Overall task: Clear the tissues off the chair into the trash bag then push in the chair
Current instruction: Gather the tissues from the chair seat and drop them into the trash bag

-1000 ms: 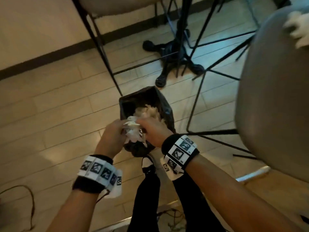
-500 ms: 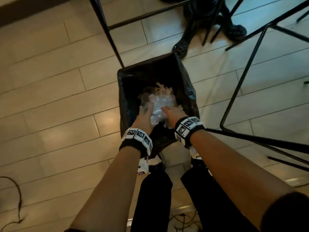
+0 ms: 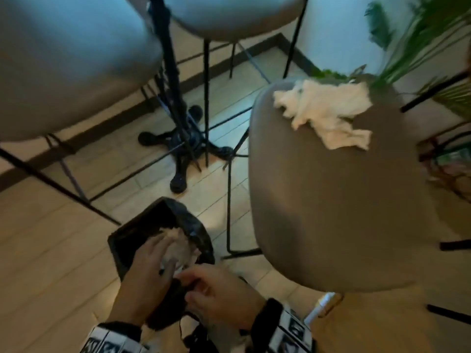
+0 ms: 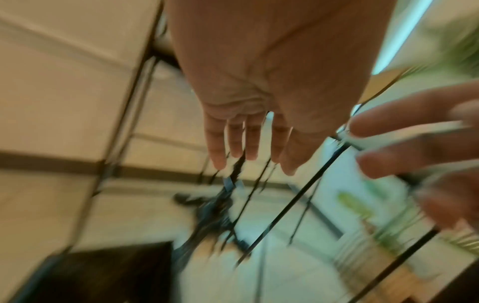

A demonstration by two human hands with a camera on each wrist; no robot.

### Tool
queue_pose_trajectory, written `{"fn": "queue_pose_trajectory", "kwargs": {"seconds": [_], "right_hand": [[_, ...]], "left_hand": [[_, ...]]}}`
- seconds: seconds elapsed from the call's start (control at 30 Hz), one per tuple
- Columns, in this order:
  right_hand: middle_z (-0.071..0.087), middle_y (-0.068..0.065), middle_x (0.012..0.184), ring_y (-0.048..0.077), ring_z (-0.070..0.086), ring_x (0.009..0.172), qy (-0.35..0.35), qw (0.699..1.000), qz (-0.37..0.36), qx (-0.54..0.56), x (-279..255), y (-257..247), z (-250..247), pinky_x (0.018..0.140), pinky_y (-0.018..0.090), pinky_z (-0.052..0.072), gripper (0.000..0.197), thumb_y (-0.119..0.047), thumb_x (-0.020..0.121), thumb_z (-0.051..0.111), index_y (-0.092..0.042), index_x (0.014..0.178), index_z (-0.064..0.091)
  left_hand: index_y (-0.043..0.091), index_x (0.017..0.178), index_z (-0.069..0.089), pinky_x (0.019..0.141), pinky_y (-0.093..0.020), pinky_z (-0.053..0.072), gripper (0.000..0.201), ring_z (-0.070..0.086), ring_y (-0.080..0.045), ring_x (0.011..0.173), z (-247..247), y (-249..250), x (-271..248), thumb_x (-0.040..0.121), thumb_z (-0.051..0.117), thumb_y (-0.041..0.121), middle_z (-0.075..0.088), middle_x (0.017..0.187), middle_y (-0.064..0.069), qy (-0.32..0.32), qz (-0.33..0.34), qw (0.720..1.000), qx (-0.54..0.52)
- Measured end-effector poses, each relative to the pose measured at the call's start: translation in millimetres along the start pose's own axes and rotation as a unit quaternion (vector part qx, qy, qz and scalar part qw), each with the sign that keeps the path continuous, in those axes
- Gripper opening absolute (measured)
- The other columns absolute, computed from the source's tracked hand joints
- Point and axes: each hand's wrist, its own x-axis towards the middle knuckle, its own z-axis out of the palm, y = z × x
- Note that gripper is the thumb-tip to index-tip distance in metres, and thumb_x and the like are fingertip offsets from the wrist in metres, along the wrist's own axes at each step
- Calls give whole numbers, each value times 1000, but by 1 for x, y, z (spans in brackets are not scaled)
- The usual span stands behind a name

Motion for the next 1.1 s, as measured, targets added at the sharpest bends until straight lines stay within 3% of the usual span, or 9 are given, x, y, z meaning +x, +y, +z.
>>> {"fn": "queue_pose_trajectory", "kwargs": {"seconds": [0.1,0.2,0.27,0.47,0.7,0.8,0.87,0.97,1.1], "right_hand": [[60,-2,119,2,57,92,132,990,-38,29,-85,-34,-70,82,11,46,36,-18,89,58,-26,124,54],[57,-3,120,10,59,102,289,955,-60,10,-132,-38,-141,87,26,53,40,-18,83,63,-35,118,54],[47,1,132,14,51,115,339,940,-17,-44,-139,-27,-195,96,24,46,51,-13,81,67,-34,124,50],[-2,5,159,39,25,139,337,909,152,-194,-106,23,-305,112,49,35,98,-3,69,76,-38,143,22],[-36,3,152,43,26,140,308,919,121,-213,-69,37,-347,104,60,41,135,-10,59,86,-51,138,-16],[-35,5,152,44,19,142,288,919,132,-236,-58,31,-358,105,60,38,136,-19,57,88,-49,139,-16],[-28,2,155,43,19,141,271,916,143,-257,-58,28,-361,106,60,36,127,-23,56,89,-47,142,-2],[-3,4,157,40,38,132,267,912,116,-289,-62,24,-352,105,54,41,97,-21,60,86,-33,139,30],[28,17,142,34,49,120,303,883,106,-343,-58,23,-331,98,39,46,64,-19,80,70,-6,133,37]], "left_hand": [[20,123,55,104,-38,37,35,44,-25,124,-56,96,6,88,59,20,50,133,-5,46,123,991,24],[23,129,48,108,-38,32,43,38,-24,130,-88,192,29,88,59,22,44,139,-5,47,193,977,78],[22,135,42,111,-38,29,50,32,-26,133,-95,249,55,88,59,23,39,142,-8,38,231,963,130],[34,145,17,112,-55,25,88,11,-38,143,-68,343,139,77,72,28,6,157,-10,0,223,950,219],[42,143,-10,111,-58,23,120,7,-38,144,-33,350,181,66,81,33,-11,159,-7,-47,154,943,291],[38,145,-8,112,-60,19,120,8,-37,143,-34,347,193,64,80,36,3,159,-5,-53,164,949,265],[35,147,-2,111,-56,21,115,17,-33,138,-34,345,194,65,79,36,18,156,-3,-64,187,950,241],[33,146,12,110,-52,25,102,22,-31,133,-31,344,190,68,77,39,25,152,-3,-71,214,942,249],[27,138,34,106,-47,33,65,35,-30,126,-20,344,181,81,66,31,40,139,-10,-31,248,945,210]]}}
